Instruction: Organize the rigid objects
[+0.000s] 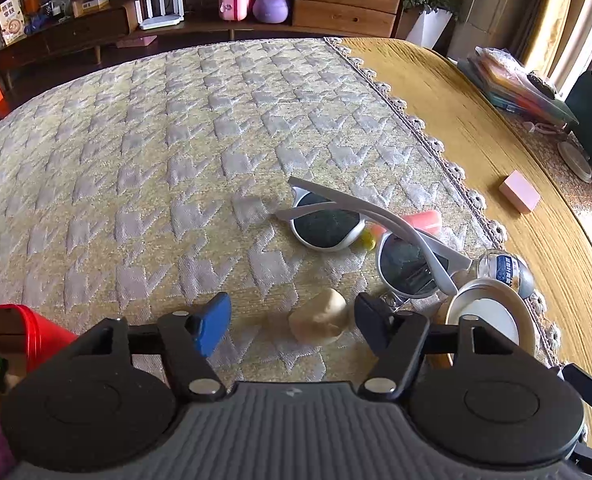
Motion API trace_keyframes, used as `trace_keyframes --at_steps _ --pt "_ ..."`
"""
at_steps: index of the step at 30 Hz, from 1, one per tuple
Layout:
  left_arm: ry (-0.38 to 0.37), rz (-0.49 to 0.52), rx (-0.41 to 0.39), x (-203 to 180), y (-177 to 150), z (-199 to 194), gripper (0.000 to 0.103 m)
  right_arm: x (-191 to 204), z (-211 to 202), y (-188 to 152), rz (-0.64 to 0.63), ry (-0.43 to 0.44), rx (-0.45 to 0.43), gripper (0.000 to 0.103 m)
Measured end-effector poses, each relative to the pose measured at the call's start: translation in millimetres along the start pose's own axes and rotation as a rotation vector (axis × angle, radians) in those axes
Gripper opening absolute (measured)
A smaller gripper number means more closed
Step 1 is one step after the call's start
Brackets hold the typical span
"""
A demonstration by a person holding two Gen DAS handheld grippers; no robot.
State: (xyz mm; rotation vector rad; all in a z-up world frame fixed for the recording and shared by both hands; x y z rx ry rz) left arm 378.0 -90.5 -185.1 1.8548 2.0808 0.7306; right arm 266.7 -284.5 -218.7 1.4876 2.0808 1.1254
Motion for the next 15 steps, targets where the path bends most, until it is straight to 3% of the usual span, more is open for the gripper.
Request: trace_keyframes --at_steps 4,9,15 --pt "-0.016 0.002 -0.006 -0.4 1.8 -2.4 0.043 0.4 0.6 -0.6 -0.037 -0.037 0.003 0.036" --pt "-0.022 0.002 -0.009 -2.6 1.8 -6.5 0.033 0.2 0.7 -0.3 -0.059 -0.063 0.001 0.021" --pt "-0.017 0.007 -0.016 1.0 0.5 -14.1 0.028 1.0 -3.7 -0.4 -0.041 -0.064 -0.005 0.02"
Point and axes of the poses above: each gripper's, at about its wrist camera, not at the fingertips, and z roughly the way its jaws point, x to its left, y to its top, the point moved 9 cm from there along z, roughly the way its jaws point, and after that the axes turned 14 degrees about y, right-handed, at the moved point
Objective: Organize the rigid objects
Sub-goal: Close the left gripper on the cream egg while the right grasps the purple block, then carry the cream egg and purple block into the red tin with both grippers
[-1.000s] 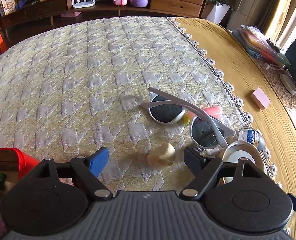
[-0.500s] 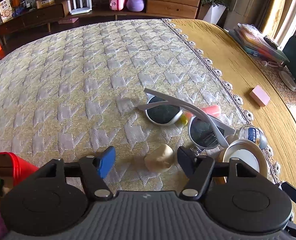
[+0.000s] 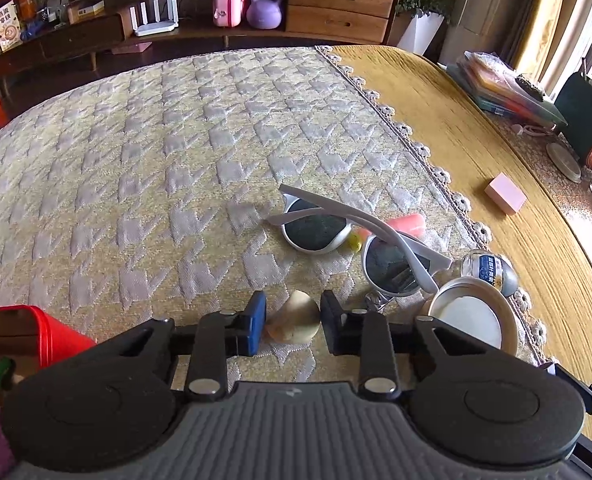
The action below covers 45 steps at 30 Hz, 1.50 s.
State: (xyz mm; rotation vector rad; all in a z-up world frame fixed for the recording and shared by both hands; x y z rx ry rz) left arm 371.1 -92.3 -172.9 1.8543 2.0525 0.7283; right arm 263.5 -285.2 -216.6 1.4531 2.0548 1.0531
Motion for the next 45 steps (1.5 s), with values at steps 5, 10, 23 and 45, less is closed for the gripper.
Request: trace_keyframes --at_steps 5,10,23,45 --pt "0.0 0.002 0.006 4.9 -4.6 -7.1 0.025 7.3 -9.7 0.6 0.013 0.013 -0.011 0.02" --pt "-0.015 0.013 0.015 8.1 -13.7 -10.6 0.025 14.8 -15.6 -2.0 0.017 0.027 -0.012 0.02" --pt "0.033 0.095 0.009 0.4 -17.6 1.6 0.025 13.6 -6.2 -11.6 0.057 0.058 0.011 0.02" --pt "-0.035 -0.005 0.048 41.8 -43.1 -54.4 0.024 60.1 -47.7 10.3 0.041 0.155 -0.056 0.02"
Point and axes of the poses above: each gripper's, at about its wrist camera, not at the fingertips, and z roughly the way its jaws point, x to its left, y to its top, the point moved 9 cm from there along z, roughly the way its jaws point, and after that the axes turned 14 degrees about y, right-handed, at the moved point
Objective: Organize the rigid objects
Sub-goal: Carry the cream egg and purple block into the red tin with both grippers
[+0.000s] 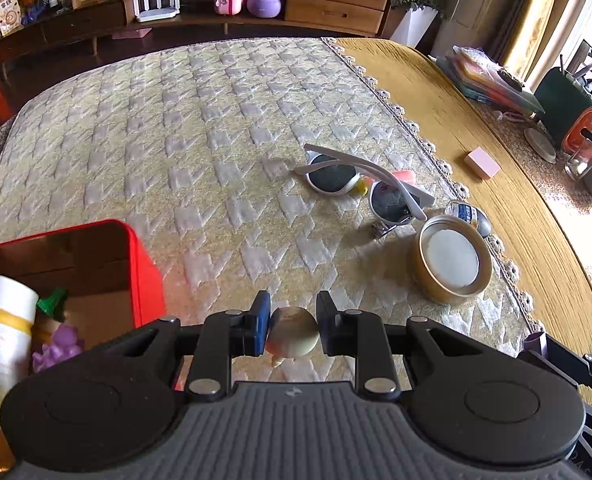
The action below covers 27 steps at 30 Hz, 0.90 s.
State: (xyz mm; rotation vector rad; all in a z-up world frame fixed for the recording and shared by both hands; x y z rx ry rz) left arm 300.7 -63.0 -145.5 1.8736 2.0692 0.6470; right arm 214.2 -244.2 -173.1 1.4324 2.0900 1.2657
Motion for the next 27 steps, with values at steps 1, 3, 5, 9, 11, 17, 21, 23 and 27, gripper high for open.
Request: trace_keyframes --at_steps 1,3,5,9,11,17,21,23,27 --pt "-0.003 -0.006 0.002 4.0 -2.9 -4.0 0.024 5.8 -2.1 1.5 -0.008 0.008 -0.002 0.02" --pt "-0.006 -0.015 0.001 12.8 -8.5 -12.5 0.024 18.0 -6.0 4.7 -0.024 0.025 -0.006 0.02" --pt "-0.006 -0.024 0.0 21.5 -12.1 -20.7 0.024 29.9 -9.1 6.4 -0.035 0.043 -0.006 0.02" --pt "-0.014 -0.053 -0.012 42.3 -16.2 -40.0 0.024 56.0 -13.1 9.5 -0.061 0.079 -0.006 0.02" --pt "-0.016 -0.065 -0.028 52.9 -17.2 -50.4 0.024 68.1 -14.0 11.0 -0.075 0.096 -0.005 0.02" --pt "-0.008 -0.09 -0.068 89.4 -22.6 -76.4 0.024 109.8 -10.6 12.1 -0.133 0.151 0.016 0.02" --pt "0.008 -0.108 -0.077 114.3 -28.5 -84.1 0.024 137.4 -7.1 16.0 -0.177 0.183 0.017 0.02" --pt "0.015 -0.118 -0.083 126.1 -31.4 -87.2 0.024 149.8 -4.5 18.0 -0.196 0.197 0.018 0.02" --pt "0.031 -0.13 -0.088 149.5 -40.0 -89.1 0.024 172.6 4.9 19.4 -0.231 0.215 0.03 0.02"
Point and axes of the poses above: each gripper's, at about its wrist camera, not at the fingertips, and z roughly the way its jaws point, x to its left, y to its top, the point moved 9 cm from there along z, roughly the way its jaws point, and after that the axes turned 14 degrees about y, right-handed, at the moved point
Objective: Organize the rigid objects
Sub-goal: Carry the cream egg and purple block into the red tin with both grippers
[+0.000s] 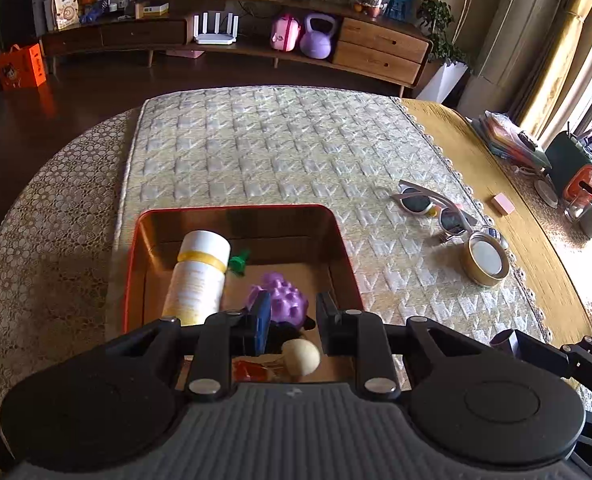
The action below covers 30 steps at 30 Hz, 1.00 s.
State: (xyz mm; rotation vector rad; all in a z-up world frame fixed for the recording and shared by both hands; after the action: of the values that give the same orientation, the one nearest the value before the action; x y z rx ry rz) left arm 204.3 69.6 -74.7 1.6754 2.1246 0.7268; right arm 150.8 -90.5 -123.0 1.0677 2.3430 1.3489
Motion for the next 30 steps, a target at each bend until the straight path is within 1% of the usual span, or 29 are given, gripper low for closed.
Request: trace_keyframes --at_steps 5,7,12,16,22,26,30 --pt "0.016 -0.02 0.014 24.3 -8.6 7.8 0.024 11.3 27.4 11.2 -0.002 0.037 0.024 0.02" --pt "0.029 -0.025 0.023 32.7 -13.6 13.8 0.024 15.9 43.7 13.3 -0.01 0.058 0.053 0.02" --pt "0.049 -0.002 0.033 45.5 -30.6 26.8 0.024 34.3 86.2 6.3 -0.063 0.083 0.131 0.02" --pt "0.064 0.022 0.034 50.2 -40.2 35.1 0.024 39.4 109.5 -2.3 -0.057 0.1 0.18 0.02" --pt "0.062 0.036 0.022 52.9 -43.7 40.0 0.024 43.4 122.9 -9.5 -0.052 0.121 0.212 0.02" --pt "0.056 0.038 0.026 51.9 -46.6 43.5 0.024 43.9 123.6 -14.1 -0.039 0.132 0.226 0.023" --pt "0.046 0.037 0.029 50.1 -48.2 45.4 0.024 47.4 116.9 -12.2 -0.035 0.145 0.208 0.026"
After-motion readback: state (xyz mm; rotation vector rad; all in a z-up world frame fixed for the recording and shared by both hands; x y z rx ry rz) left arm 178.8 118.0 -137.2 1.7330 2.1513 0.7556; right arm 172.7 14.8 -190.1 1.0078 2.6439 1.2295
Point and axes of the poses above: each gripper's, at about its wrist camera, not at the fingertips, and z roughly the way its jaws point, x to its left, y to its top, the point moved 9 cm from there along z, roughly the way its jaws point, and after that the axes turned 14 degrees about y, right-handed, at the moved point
